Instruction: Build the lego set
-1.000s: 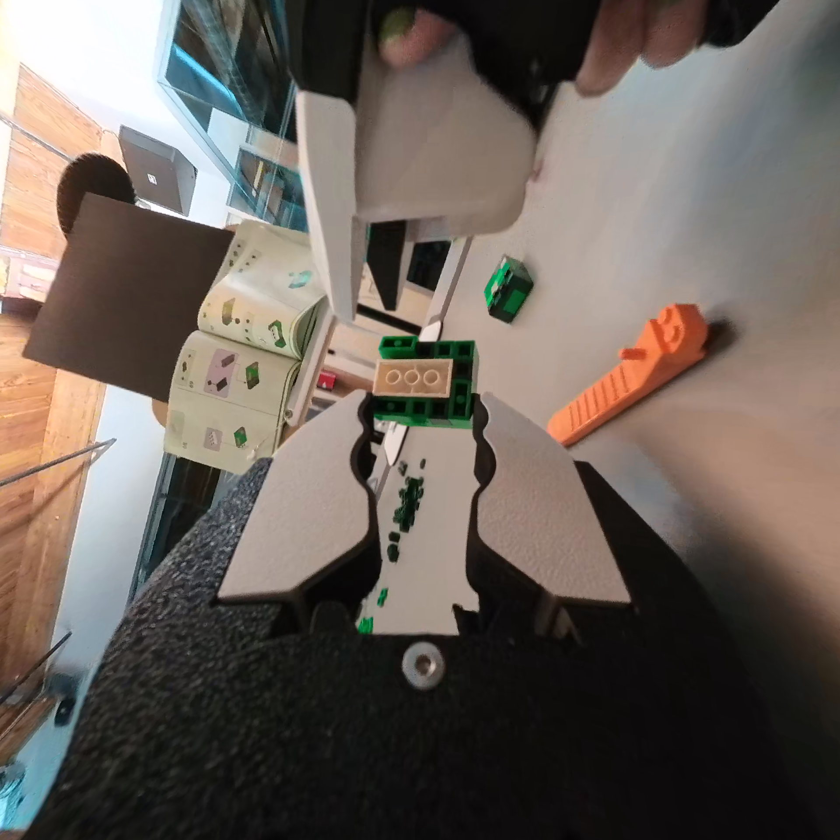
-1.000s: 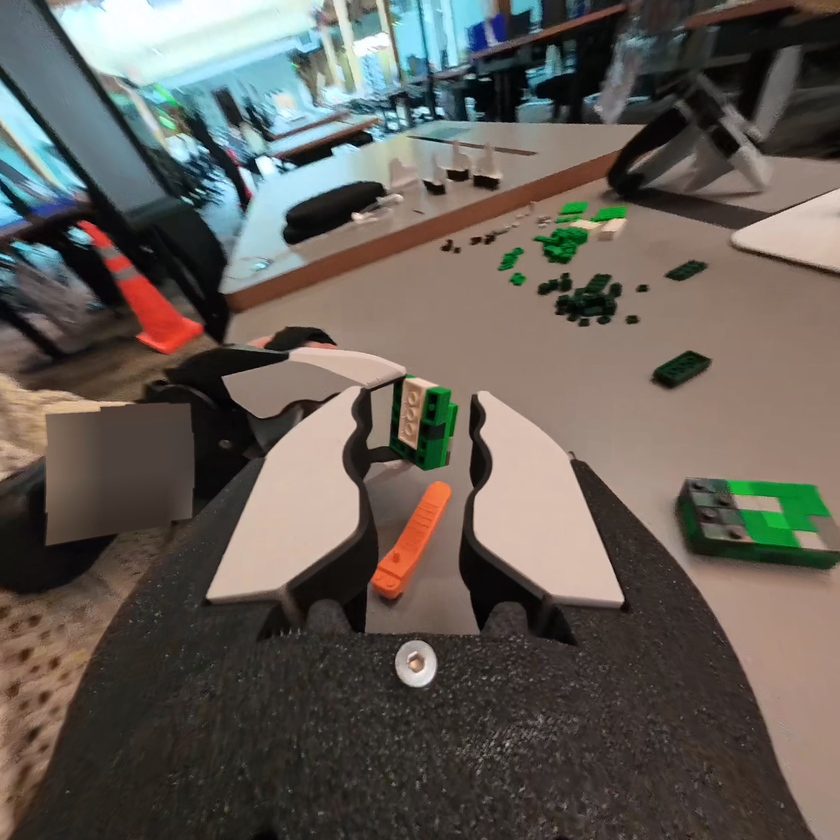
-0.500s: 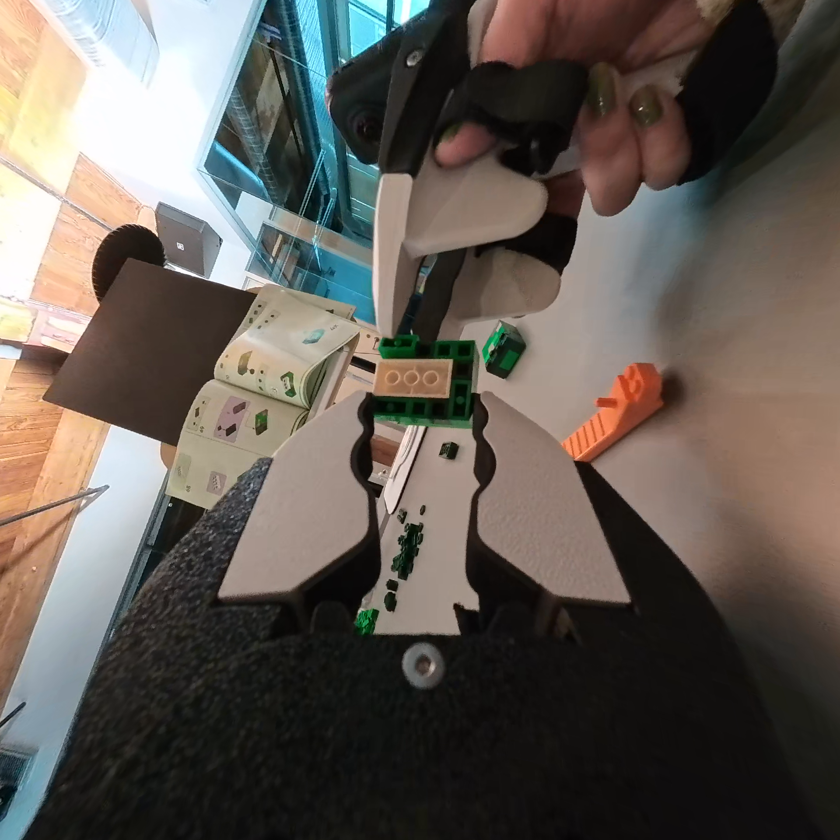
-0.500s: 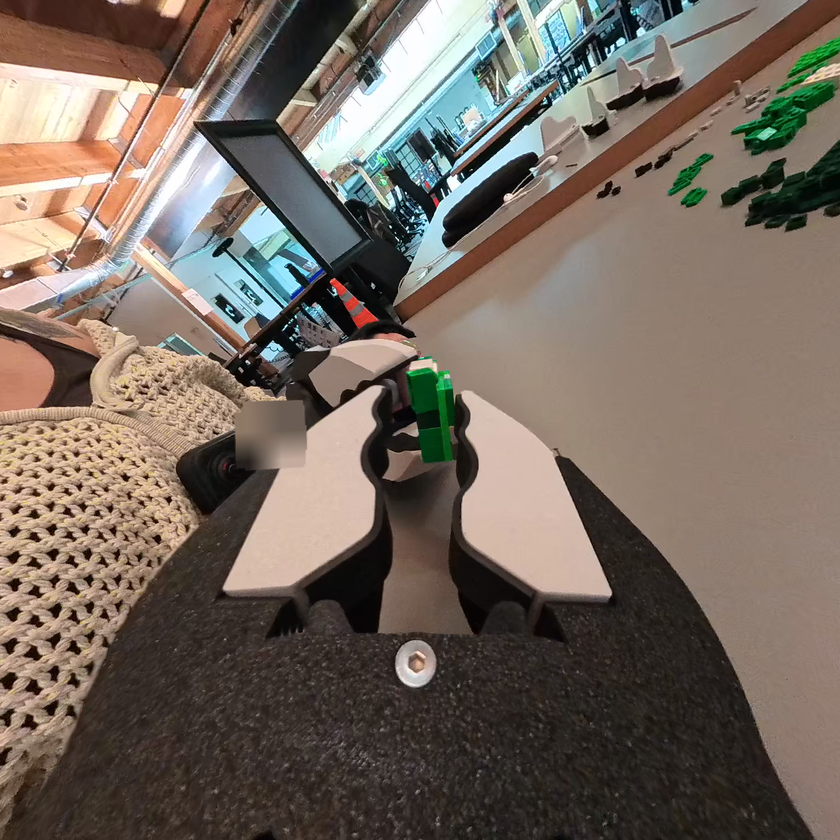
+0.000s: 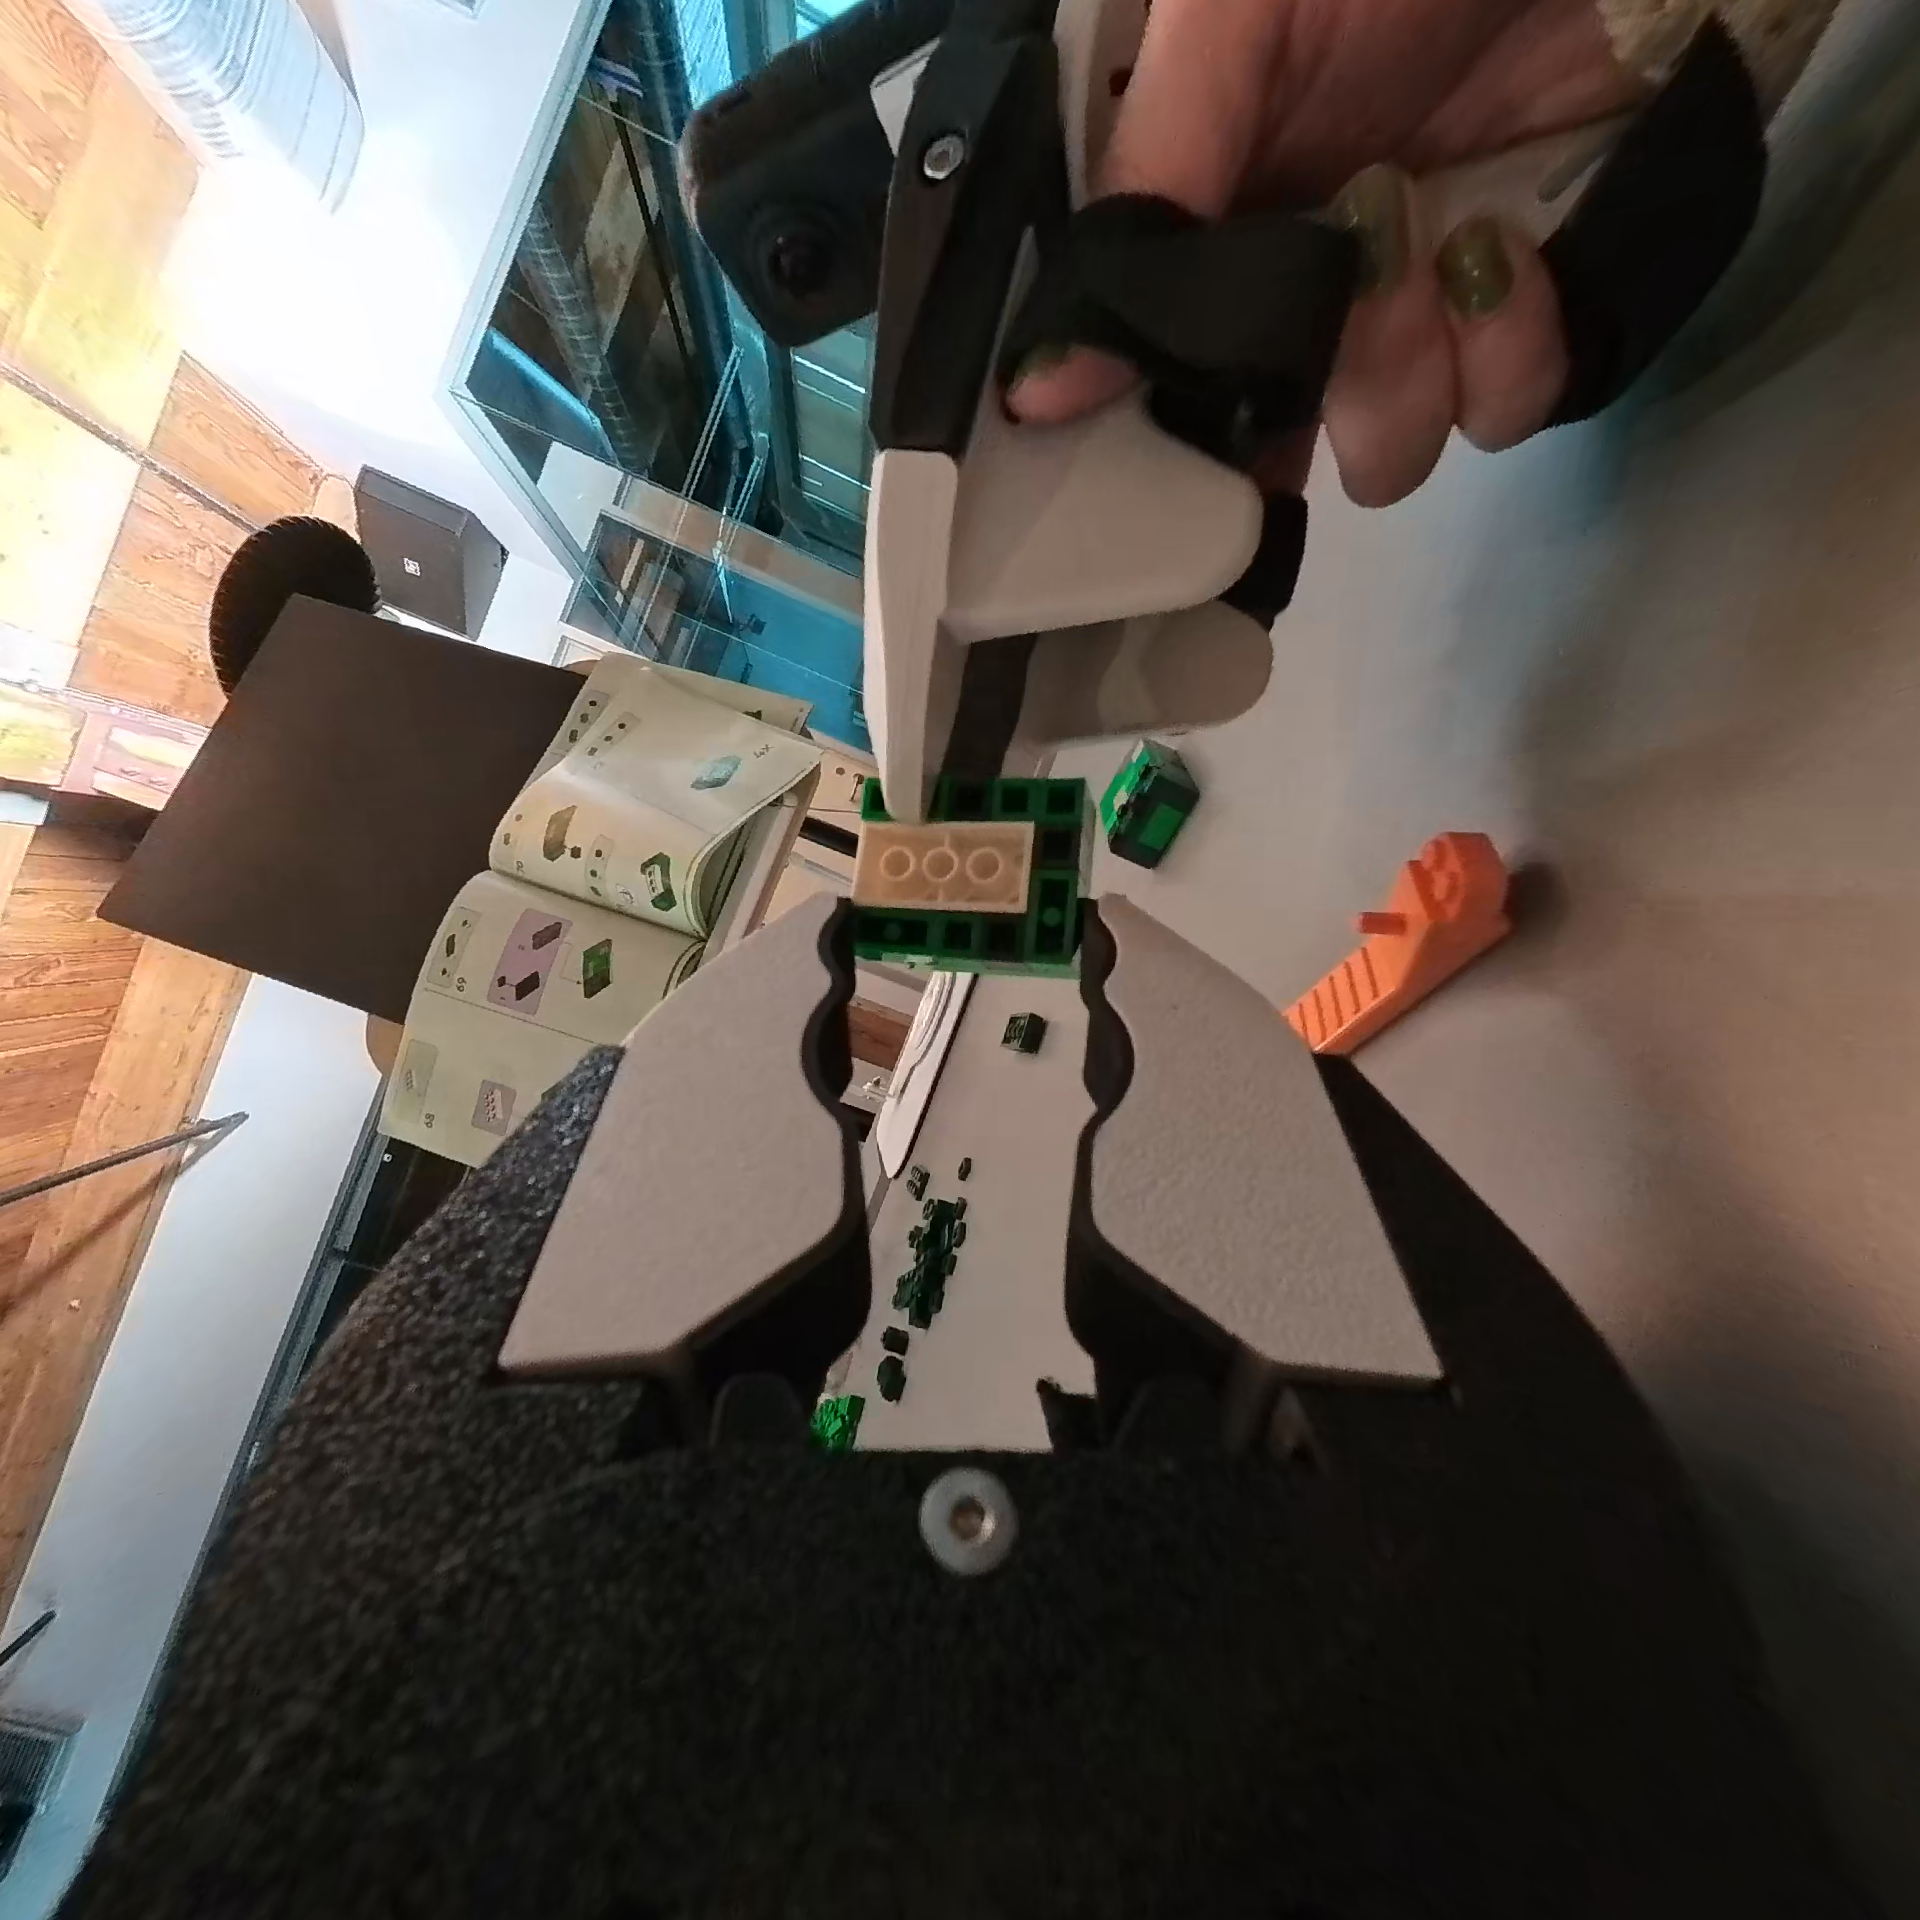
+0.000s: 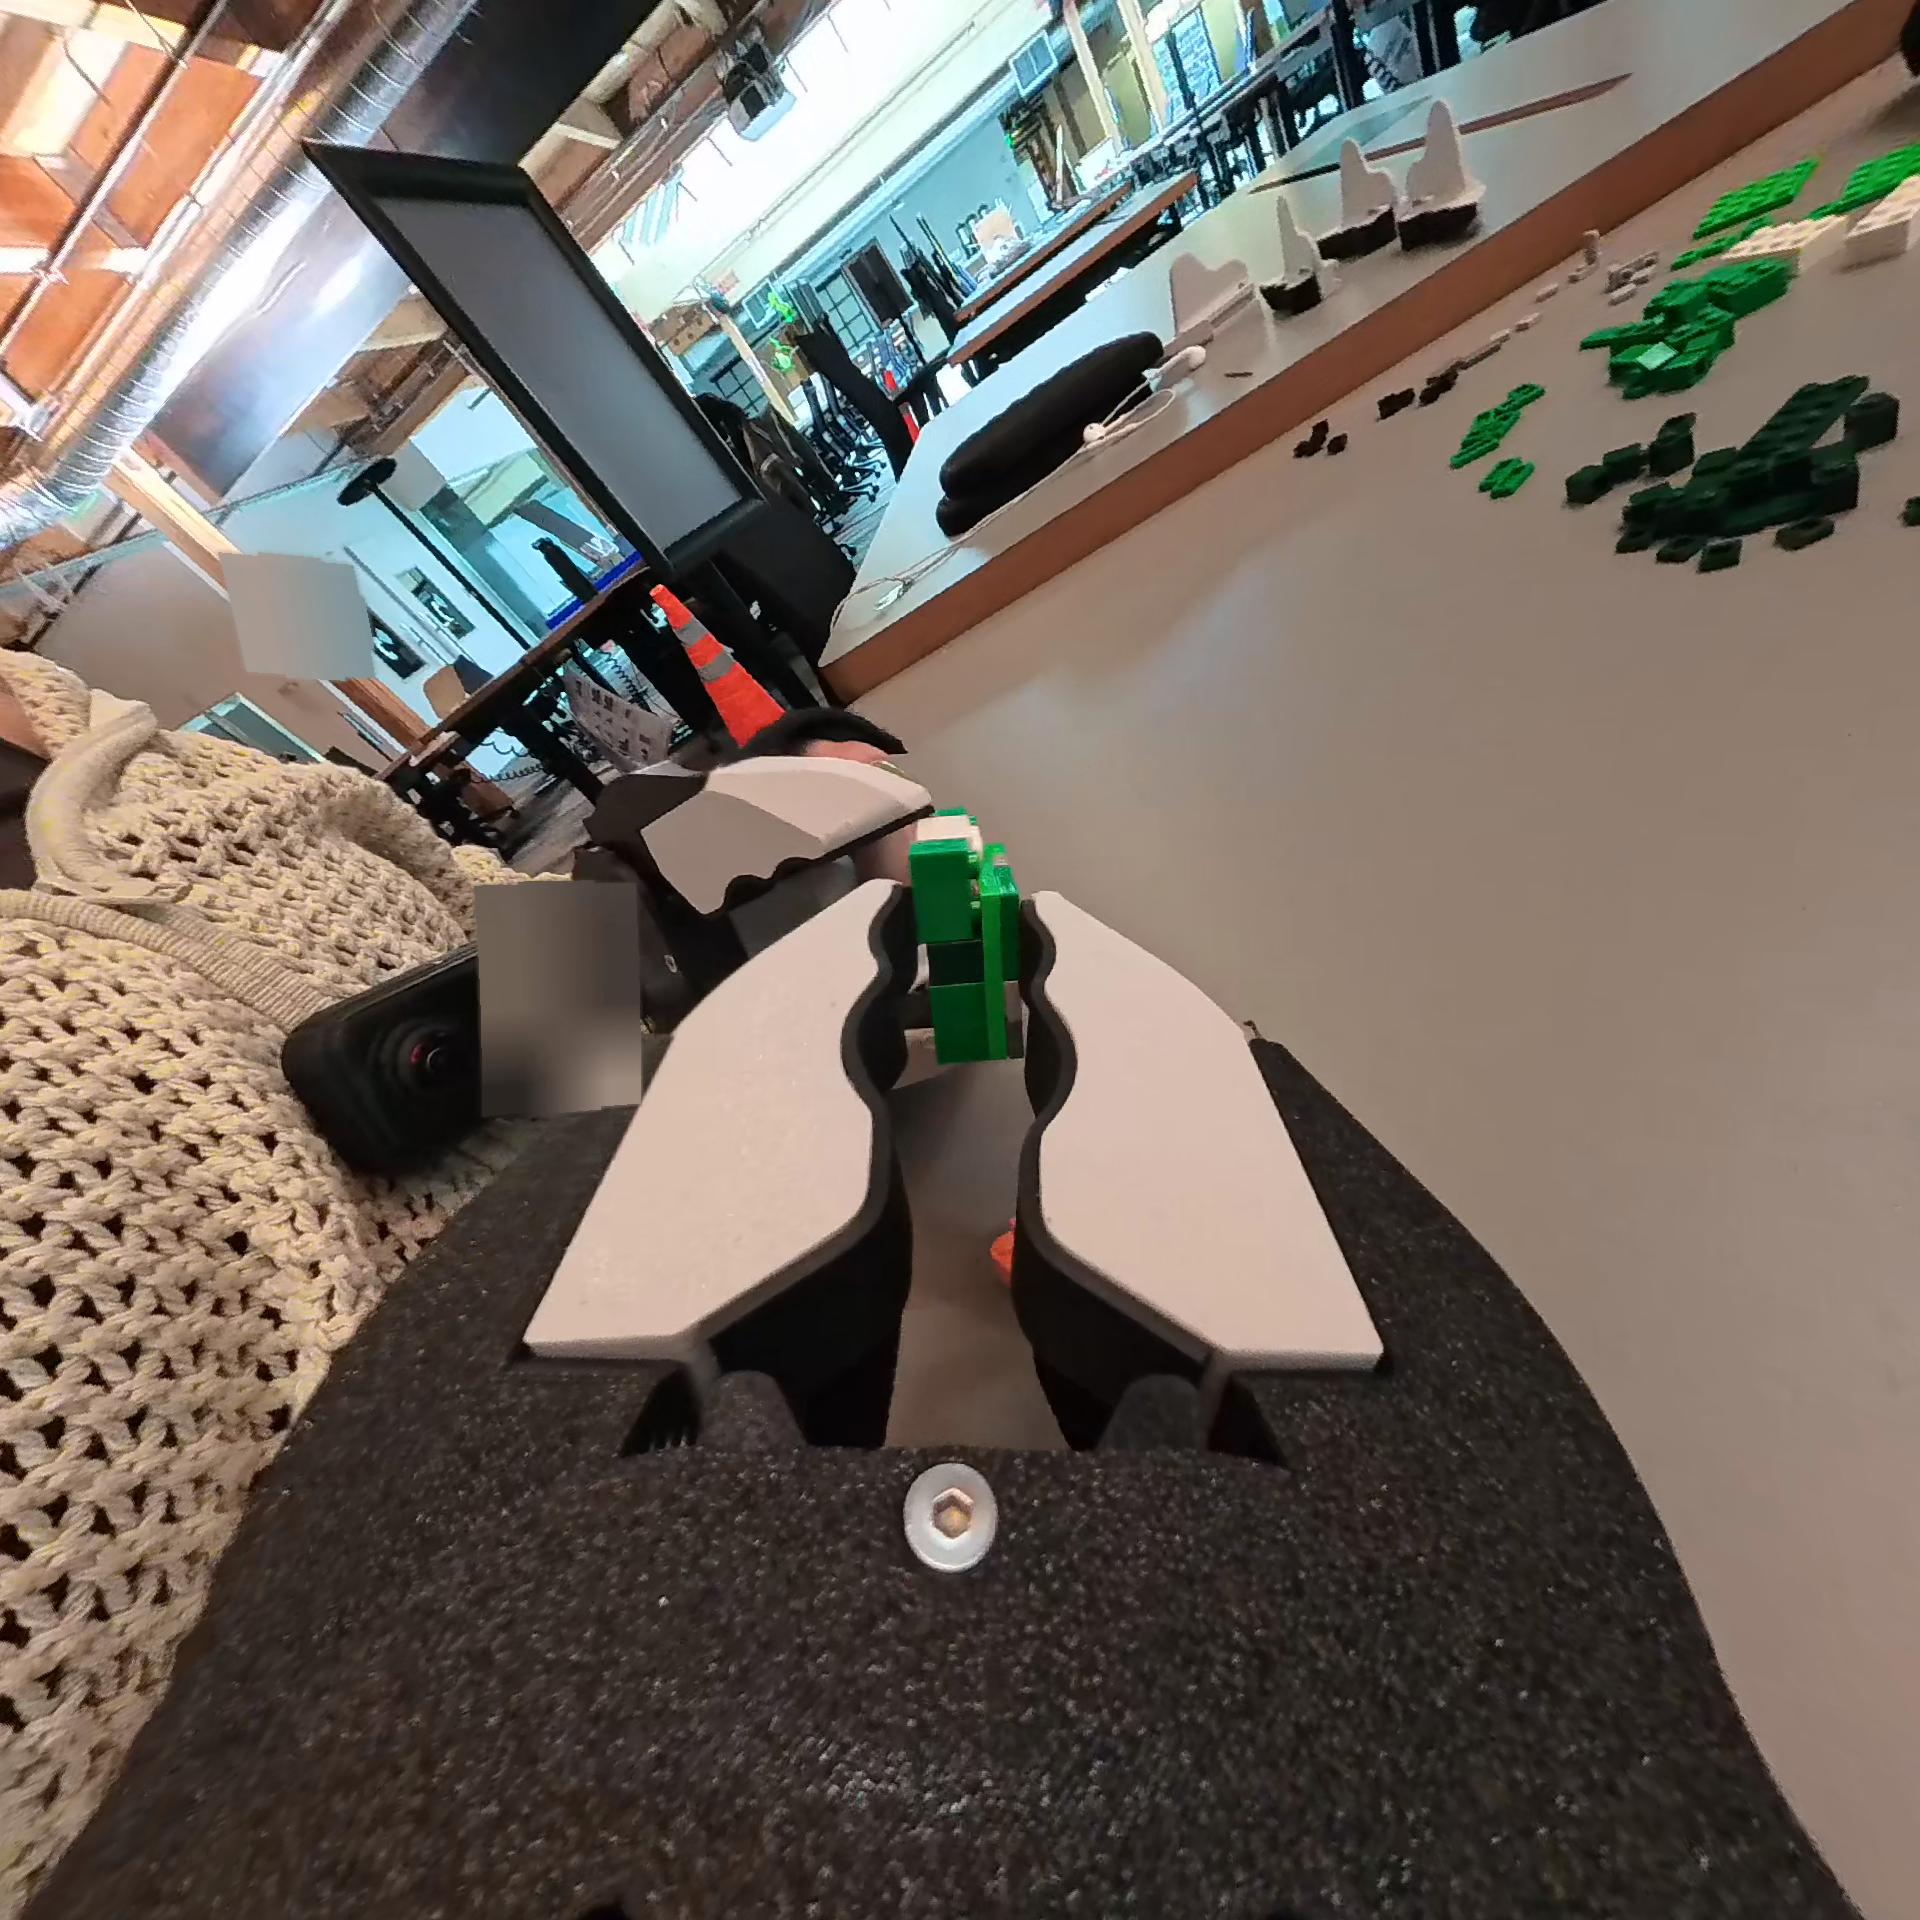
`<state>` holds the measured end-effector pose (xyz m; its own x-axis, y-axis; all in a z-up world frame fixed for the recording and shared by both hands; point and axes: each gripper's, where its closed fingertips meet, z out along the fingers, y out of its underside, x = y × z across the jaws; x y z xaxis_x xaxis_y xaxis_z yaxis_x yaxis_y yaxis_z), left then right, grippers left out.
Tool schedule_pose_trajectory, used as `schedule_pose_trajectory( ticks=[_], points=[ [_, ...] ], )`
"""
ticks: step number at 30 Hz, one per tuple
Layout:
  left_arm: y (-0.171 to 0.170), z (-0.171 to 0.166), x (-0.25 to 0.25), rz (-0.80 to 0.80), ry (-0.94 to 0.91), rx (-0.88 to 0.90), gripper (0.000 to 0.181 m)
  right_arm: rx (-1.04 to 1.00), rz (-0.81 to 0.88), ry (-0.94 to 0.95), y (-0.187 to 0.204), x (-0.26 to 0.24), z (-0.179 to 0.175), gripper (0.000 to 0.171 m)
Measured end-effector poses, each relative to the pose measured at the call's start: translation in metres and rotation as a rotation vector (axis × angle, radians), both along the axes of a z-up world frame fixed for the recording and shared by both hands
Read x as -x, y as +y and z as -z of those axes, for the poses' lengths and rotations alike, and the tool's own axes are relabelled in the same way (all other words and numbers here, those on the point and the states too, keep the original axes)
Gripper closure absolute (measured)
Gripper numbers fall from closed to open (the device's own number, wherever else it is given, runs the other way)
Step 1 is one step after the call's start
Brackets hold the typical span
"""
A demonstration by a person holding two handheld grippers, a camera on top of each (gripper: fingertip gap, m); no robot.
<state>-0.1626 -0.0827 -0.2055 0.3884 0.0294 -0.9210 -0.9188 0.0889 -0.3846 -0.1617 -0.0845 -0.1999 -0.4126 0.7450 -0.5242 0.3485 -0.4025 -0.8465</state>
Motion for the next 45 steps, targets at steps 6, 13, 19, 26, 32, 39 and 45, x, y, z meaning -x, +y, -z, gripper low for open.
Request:
schedule_pose_trajectory(
  ticks=[6,13,19,26,32,39,45],
  points=[
    [-0.001,-0.001,-0.001,0.003,0.0,-0.003,0.139,-0.022,0.0,0.006,-0.001,-0.001,0.0,0.155],
    [0.0,0.0,0.0,-0.002,-0.001,0.003,0.139,-0.038,0.021,0.014,0.0,0.0,0.001,0.155],
    [0.007,0.011,0.018,-0.061,-0.131,0.104,0.139,-0.125,0.184,0.122,0.023,0.001,-0.003,0.121],
    [0.013,0.014,0.053,-0.151,-0.35,0.161,0.139,-0.228,0.517,0.262,0.069,-0.009,-0.02,0.129],
    [0.006,-0.012,0.069,-0.11,-0.464,0.016,0.139,-0.346,0.601,0.299,0.075,-0.01,-0.024,0.127],
    [-0.019,-0.046,0.048,0.199,-0.627,-0.12,0.139,-0.496,0.629,0.322,0.071,-0.009,-0.025,0.132],
    [-0.022,-0.048,0.046,0.254,-0.683,-0.111,0.139,-0.494,0.611,0.31,0.069,-0.007,-0.023,0.137]
  ],
)
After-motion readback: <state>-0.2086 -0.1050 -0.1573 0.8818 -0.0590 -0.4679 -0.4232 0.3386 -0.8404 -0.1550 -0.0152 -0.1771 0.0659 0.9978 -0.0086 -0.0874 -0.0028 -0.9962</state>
